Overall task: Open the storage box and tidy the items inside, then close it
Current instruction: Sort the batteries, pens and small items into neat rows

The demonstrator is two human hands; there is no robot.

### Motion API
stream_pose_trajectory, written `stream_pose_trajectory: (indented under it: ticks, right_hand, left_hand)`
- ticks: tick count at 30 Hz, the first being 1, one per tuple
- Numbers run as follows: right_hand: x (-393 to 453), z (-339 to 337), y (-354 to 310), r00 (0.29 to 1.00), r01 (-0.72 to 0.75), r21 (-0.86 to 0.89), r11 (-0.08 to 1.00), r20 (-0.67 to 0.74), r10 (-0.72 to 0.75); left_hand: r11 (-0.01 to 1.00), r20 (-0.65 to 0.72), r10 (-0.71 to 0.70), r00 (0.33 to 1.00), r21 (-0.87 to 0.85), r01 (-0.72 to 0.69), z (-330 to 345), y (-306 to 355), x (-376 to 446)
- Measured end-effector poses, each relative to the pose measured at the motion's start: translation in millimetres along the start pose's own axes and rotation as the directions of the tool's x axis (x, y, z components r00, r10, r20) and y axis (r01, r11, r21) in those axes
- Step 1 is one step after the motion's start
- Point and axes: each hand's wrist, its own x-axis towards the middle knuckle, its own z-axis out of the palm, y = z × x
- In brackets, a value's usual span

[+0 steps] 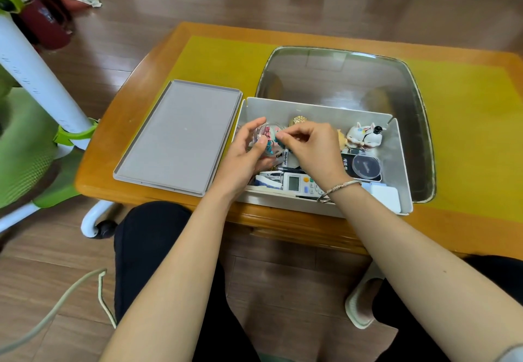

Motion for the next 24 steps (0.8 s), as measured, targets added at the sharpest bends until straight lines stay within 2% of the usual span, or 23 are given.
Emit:
stream_pose_trajectory:
  ticks: [3, 6, 7, 8, 10, 12, 15, 17, 20, 22, 24]
  right_hand:
    - [-4, -2, 1, 0.998, 0.014, 0.055, 0.998, 0.068, -0.017]
    - [-4, -9, 7, 0.999, -0.047, 0.207, 0.977, -0.016, 0.051]
    - [-3, -11, 10, 0.997, -0.069, 0.205, 0.976, -0.012, 0.073]
    - [-2, -11, 14, 0.995, -0.096, 0.148, 0.984, 0.04, 0.091]
    - [-2, -8, 22, 0.954, -0.105, -0.037, 0.994, 0.277, 0.112]
    - [-6, 1, 24, 0.851, -0.033, -0.107, 0.994, 0.518, 0.084]
    - [-7, 22, 21, 0.712, 0.151, -0.161, 0.975, 0.703, 0.006]
    - [-2, 29, 17, 0.645, 0.26, -0.249, 0.933, 0.764, 0.024]
    - [9, 28, 14, 0.6, 0.277, -0.338, 0.899, 0.792, 0.113]
    - [16, 26, 11, 0.603, 0.302, -0.379, 0.875, 0.787, 0.133]
    - [18, 28, 9, 0.636, 0.279, -0.38, 0.882, 0.761, 0.126]
  left_hand:
    - [0.999, -0.007, -0.011, 1.0, -0.045, 0.01, 0, 0, 1]
    - [0.994, -0.057, -0.032, 0.998, -0.105, 0.026, 1, 0, 1]
    - [0.989, -0.084, -0.037, 0.996, -0.146, 0.025, 1, 0, 0]
    - [0.983, -0.123, -0.03, 0.992, -0.185, 0.007, -1, 0, -1]
    - [0.978, -0.243, 0.019, 0.97, -0.195, -0.068, -7, 3, -3]
    - [0.975, -0.355, 0.055, 0.933, -0.181, -0.126, -17, 8, -6]
    - [0.975, -0.445, 0.071, 0.893, -0.159, -0.157, -32, 16, -9]
    - [0.976, -0.46, 0.078, 0.884, -0.145, -0.162, -38, 18, -10]
    - [0.979, -0.459, 0.062, 0.886, -0.145, -0.144, -41, 16, -10]
    - [0.983, -0.457, 0.045, 0.888, -0.138, -0.121, -40, 11, -10]
    - [0.985, -0.453, 0.031, 0.891, -0.136, -0.104, -41, 7, -10]
